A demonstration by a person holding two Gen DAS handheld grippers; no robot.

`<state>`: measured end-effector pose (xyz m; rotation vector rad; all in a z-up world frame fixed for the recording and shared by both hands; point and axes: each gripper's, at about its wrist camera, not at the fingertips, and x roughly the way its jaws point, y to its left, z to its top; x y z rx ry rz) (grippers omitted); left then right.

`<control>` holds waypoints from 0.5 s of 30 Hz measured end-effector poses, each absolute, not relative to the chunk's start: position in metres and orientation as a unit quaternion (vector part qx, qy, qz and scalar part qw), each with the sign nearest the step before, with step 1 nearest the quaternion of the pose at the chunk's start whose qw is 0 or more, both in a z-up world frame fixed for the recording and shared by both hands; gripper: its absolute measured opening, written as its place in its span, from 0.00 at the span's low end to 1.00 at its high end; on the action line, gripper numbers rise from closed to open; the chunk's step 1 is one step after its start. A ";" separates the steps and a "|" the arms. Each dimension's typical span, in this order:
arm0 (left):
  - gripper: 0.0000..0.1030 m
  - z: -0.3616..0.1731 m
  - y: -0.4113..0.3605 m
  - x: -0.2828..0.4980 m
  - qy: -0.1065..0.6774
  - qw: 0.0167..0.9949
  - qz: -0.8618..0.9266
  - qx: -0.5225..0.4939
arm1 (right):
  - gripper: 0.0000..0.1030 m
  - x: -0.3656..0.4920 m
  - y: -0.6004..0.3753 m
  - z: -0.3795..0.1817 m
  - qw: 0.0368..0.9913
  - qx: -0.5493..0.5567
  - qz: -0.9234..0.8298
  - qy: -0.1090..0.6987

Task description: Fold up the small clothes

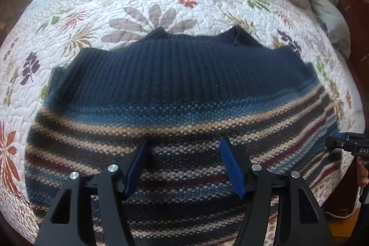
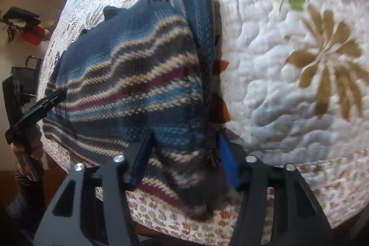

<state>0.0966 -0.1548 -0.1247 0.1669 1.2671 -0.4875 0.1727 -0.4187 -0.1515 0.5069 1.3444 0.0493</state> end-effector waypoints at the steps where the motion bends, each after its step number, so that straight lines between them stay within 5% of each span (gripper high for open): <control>1: 0.64 -0.127 -0.154 0.097 0.586 0.777 -0.219 0.075 | 0.61 0.173 -0.420 -0.160 0.748 0.244 0.027 0.617; 4: 0.64 -0.132 -0.149 0.099 0.590 0.773 -0.226 0.060 | 0.59 0.171 -0.420 -0.167 0.753 0.260 0.035 0.604; 7: 0.65 -0.135 -0.146 0.100 0.593 0.770 -0.231 0.046 | 0.36 0.166 -0.417 -0.169 0.746 0.285 0.057 0.599; 10: 0.66 -0.137 -0.146 0.100 0.591 0.771 -0.232 0.045 | 0.26 0.165 -0.412 -0.169 0.741 0.291 0.058 0.602; 15: 0.63 -0.126 -0.144 0.098 0.589 0.773 -0.230 0.046 | 0.19 0.168 -0.395 -0.142 0.752 0.270 0.031 0.601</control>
